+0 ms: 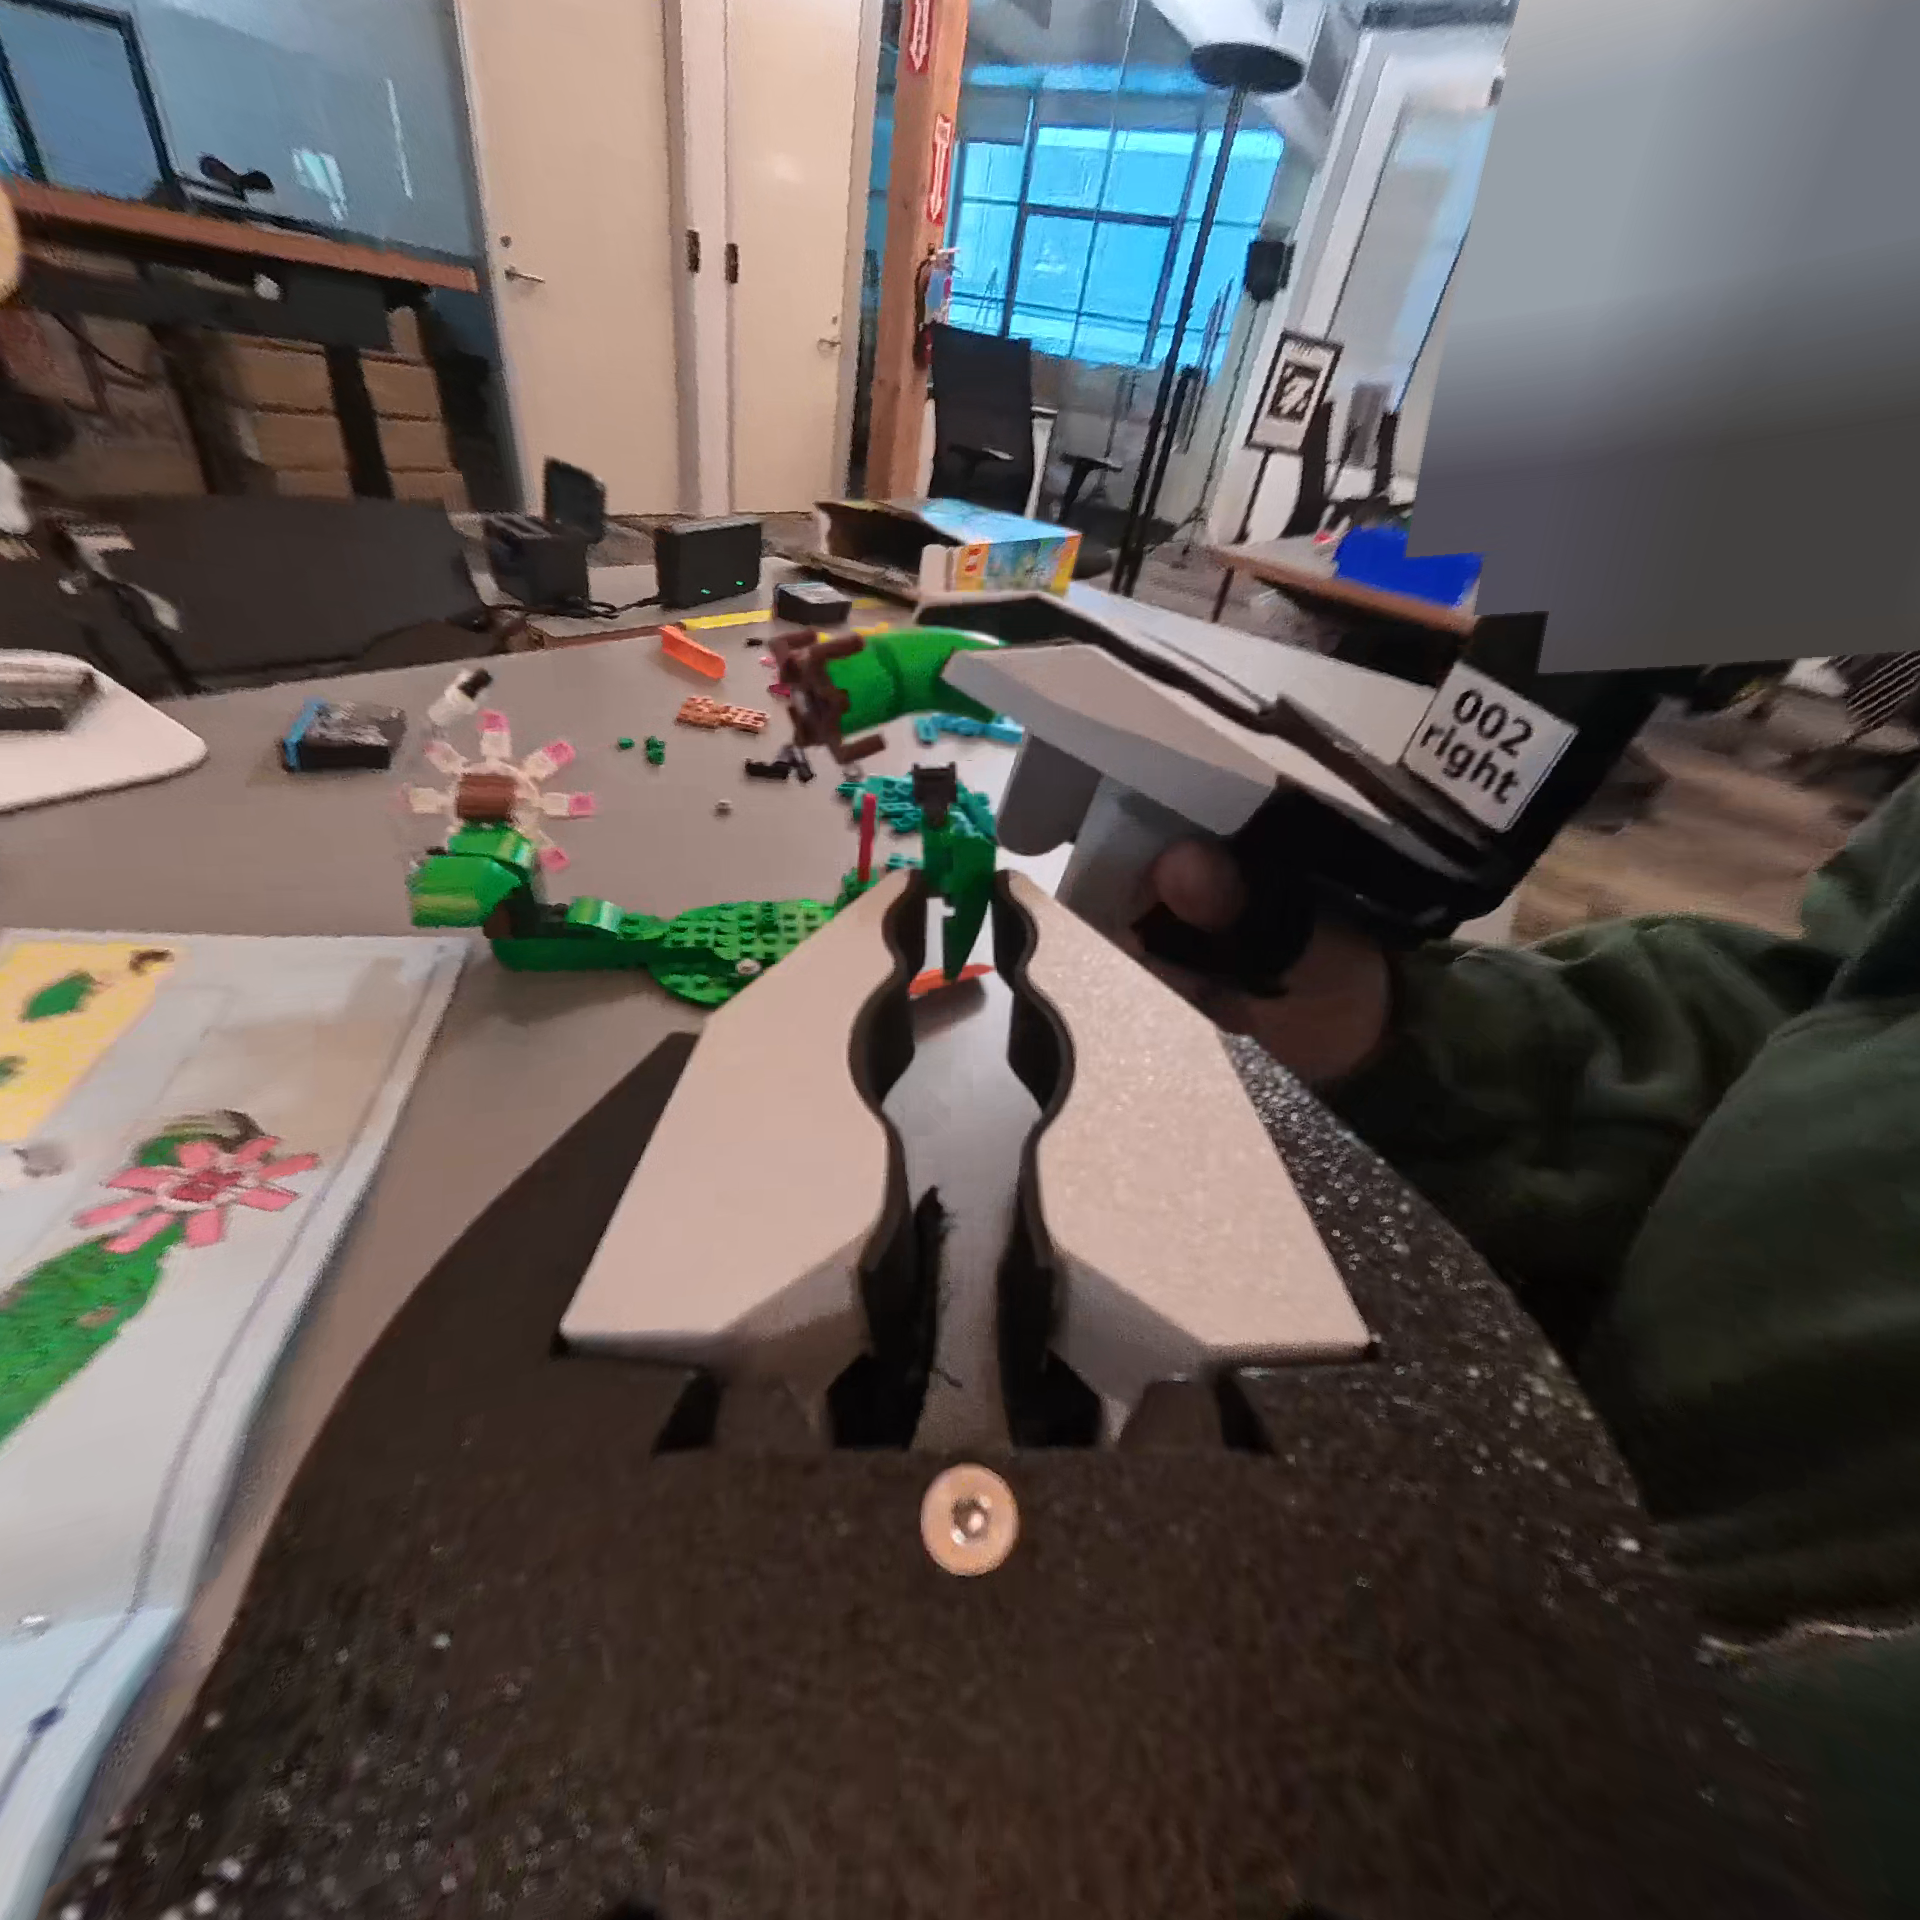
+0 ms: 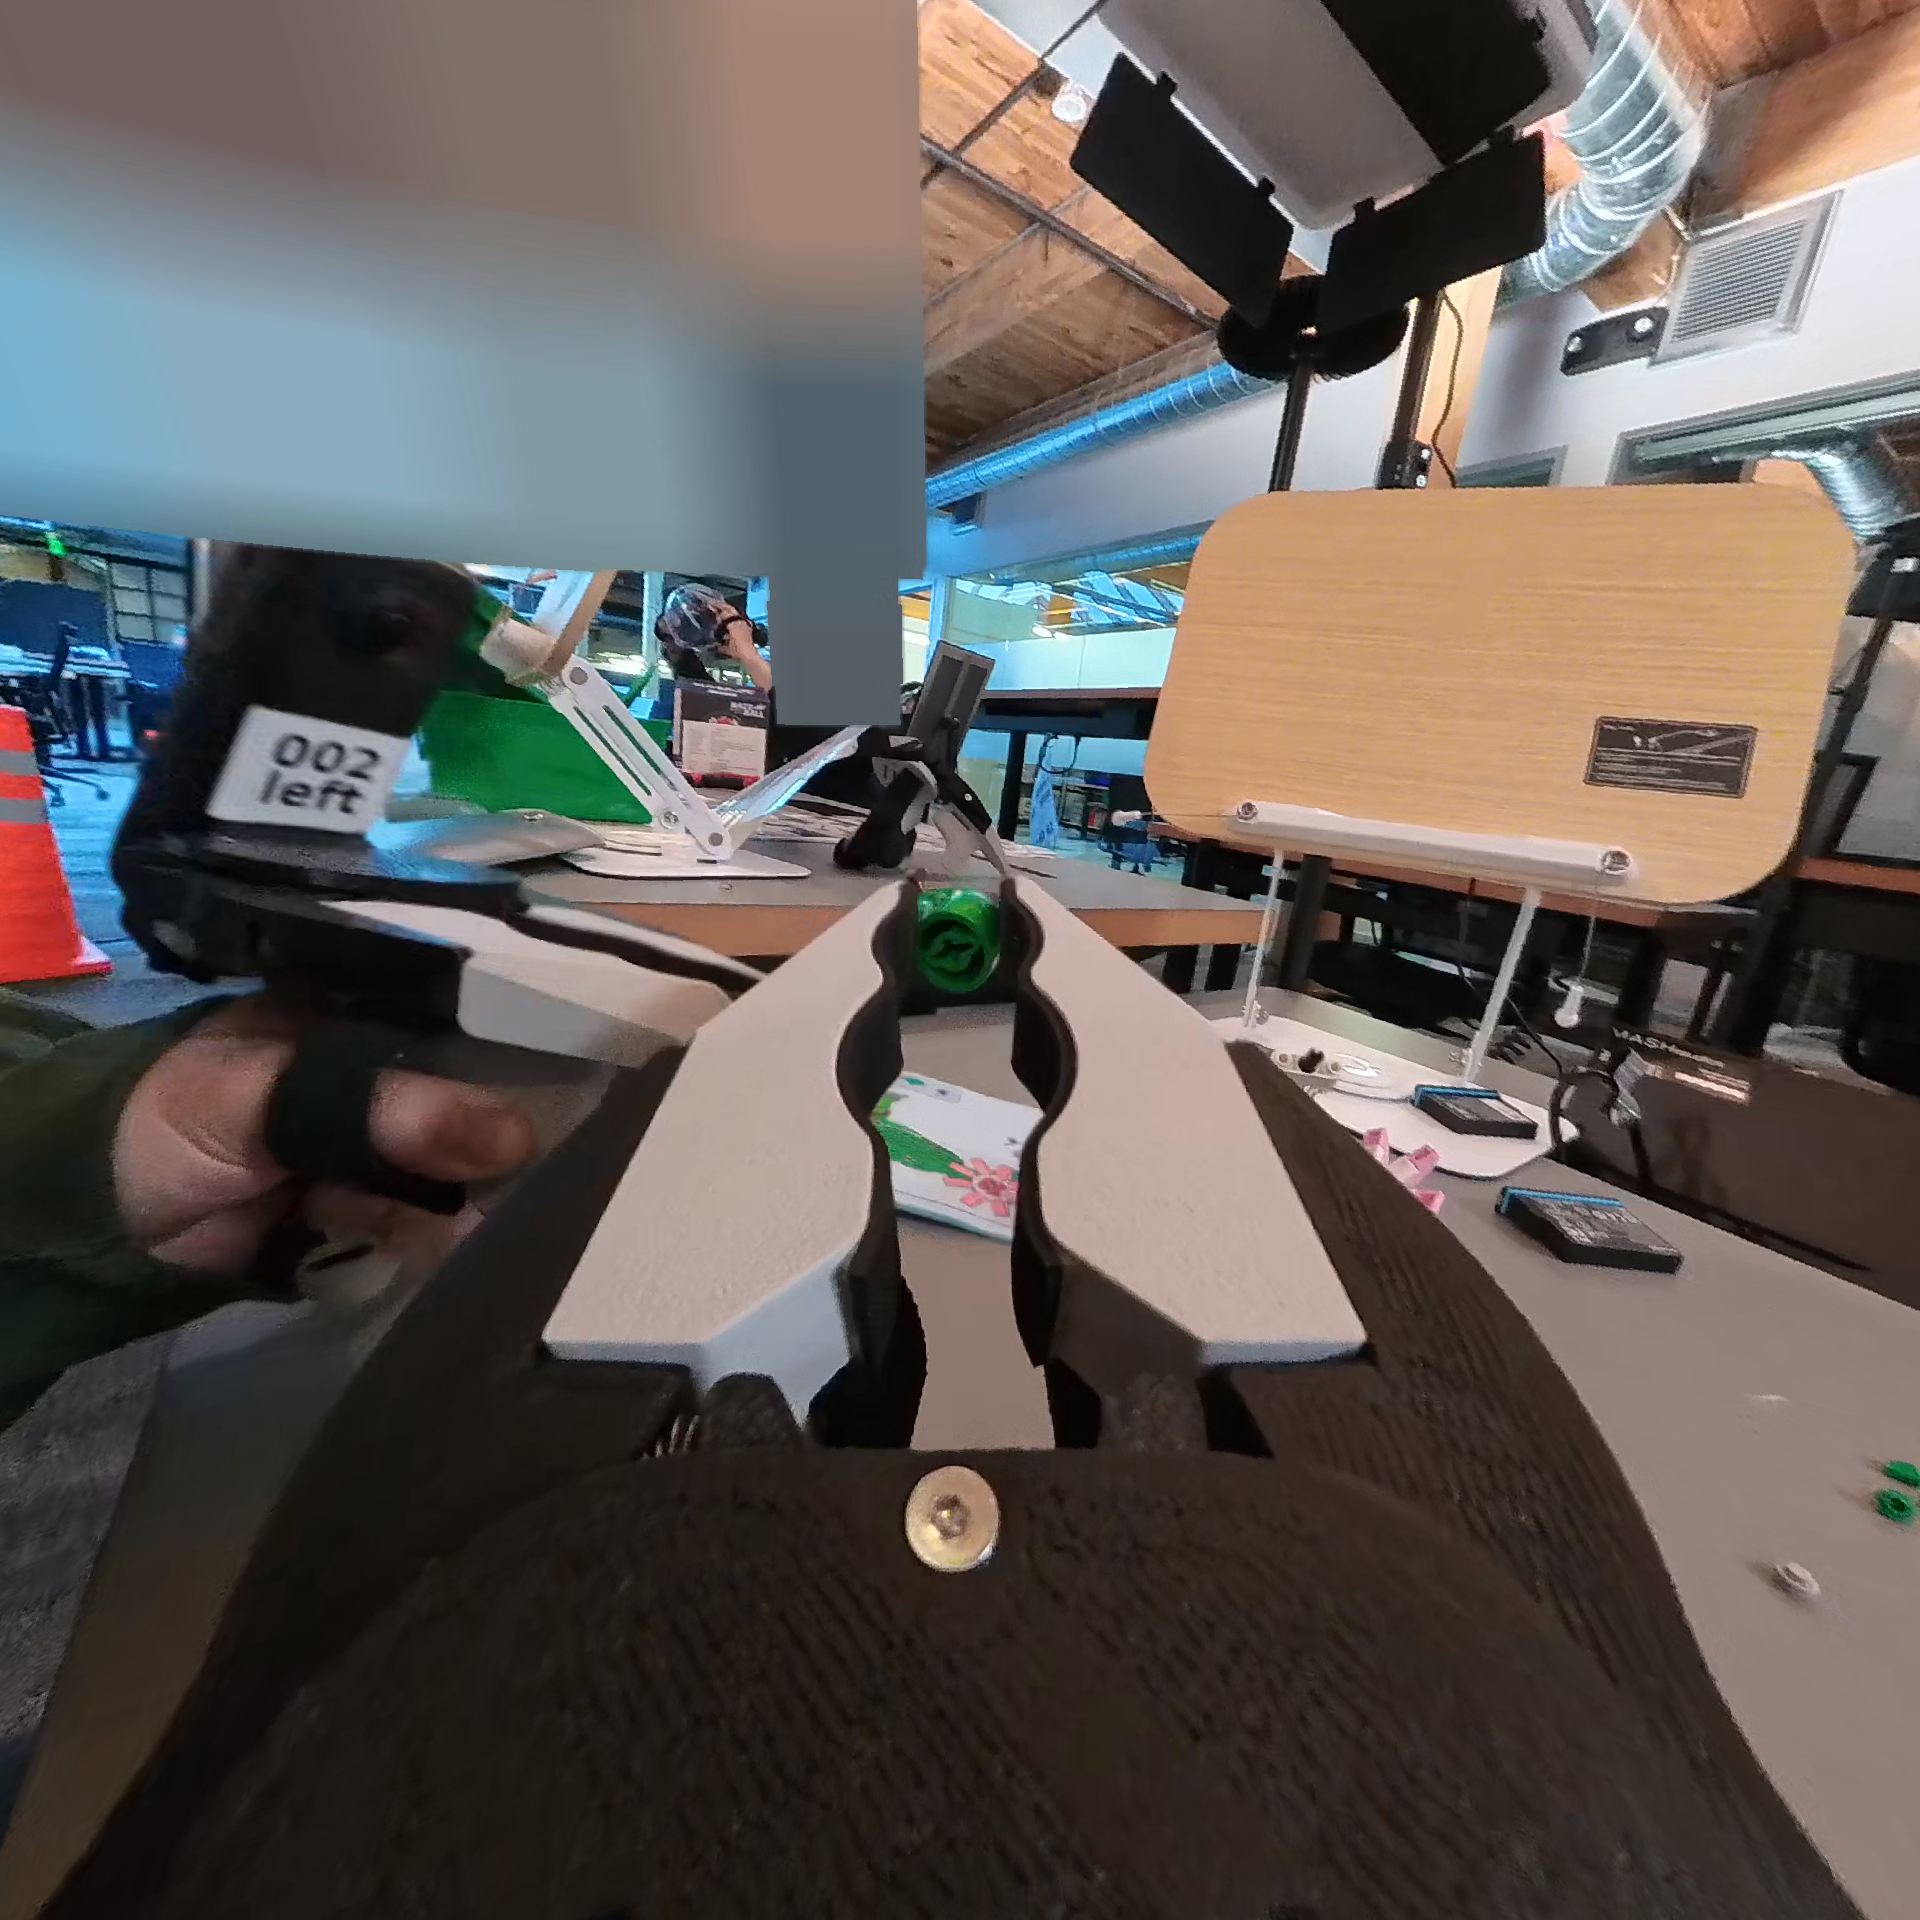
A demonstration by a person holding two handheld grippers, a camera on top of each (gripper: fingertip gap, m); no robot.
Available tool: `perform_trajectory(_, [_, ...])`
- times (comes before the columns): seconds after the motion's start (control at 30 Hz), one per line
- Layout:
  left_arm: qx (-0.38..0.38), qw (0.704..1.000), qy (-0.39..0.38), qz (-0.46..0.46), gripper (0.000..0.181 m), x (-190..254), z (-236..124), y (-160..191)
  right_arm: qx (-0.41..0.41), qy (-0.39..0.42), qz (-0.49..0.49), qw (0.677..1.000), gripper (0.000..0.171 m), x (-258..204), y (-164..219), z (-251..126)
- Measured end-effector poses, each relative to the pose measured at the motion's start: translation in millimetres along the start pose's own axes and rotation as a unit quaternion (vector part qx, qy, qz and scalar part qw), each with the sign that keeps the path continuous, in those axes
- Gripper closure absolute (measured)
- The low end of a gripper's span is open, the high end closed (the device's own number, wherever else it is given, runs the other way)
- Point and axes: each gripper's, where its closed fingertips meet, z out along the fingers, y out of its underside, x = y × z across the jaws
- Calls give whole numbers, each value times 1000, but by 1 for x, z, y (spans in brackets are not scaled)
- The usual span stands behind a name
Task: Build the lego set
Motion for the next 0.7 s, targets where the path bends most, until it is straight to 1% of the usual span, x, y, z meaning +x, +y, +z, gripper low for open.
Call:
perform_trajectory(0.1, [-6, 998, -31, 51, 171, -3, -2, -3, -4, 7, -12, 1000, 157, 0, 0, 0])
perform_trajectory(0.23, [-2, 996, -48, 78, 171, -5, -3, -6, -2, 12, -38, 999, 158, -4, -3, 1])
perform_trajectory(0.37, [8, 994, -56, 91, 171, -5, -4, -9, 3, 16, -63, 998, 158, -12, -7, 3])
perform_trajectory(0.7, [28, 993, -64, 100, 171, -5, -7, -15, 10, 29, -62, 998, 158, -10, -9, 5])
